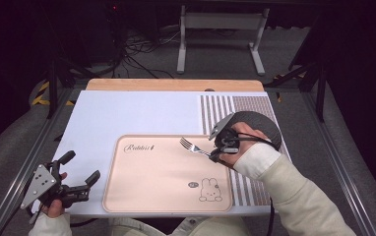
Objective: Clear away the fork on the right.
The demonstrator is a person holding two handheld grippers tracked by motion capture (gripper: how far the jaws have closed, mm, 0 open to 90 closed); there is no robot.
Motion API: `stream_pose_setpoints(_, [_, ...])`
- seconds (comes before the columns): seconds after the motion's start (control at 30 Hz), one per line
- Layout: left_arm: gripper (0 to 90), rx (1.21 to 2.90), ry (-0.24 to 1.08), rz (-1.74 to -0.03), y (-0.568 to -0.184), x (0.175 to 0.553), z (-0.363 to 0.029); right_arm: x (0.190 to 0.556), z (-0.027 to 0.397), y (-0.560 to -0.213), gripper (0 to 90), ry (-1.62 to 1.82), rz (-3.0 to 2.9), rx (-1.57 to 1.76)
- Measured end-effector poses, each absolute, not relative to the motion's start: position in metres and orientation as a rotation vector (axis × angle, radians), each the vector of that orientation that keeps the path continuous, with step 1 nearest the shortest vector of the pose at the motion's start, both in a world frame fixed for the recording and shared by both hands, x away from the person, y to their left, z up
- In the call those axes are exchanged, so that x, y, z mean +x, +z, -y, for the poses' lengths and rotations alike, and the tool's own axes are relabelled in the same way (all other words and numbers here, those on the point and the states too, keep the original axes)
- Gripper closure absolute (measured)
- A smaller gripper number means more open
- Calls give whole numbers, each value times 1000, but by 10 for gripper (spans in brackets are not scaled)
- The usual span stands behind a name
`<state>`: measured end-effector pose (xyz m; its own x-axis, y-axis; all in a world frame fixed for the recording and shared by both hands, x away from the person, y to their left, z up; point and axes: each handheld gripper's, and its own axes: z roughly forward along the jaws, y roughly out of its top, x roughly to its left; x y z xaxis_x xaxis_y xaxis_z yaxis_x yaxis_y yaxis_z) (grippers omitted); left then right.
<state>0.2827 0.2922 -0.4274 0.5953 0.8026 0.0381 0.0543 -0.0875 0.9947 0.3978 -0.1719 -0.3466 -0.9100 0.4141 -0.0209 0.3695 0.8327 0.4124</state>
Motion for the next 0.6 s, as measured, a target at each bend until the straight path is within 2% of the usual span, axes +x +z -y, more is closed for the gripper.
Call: stream_pose_setpoints(0.6, [2,1544,729,-748,-427,283,-292,408,154,-371,783,567,-2900,797])
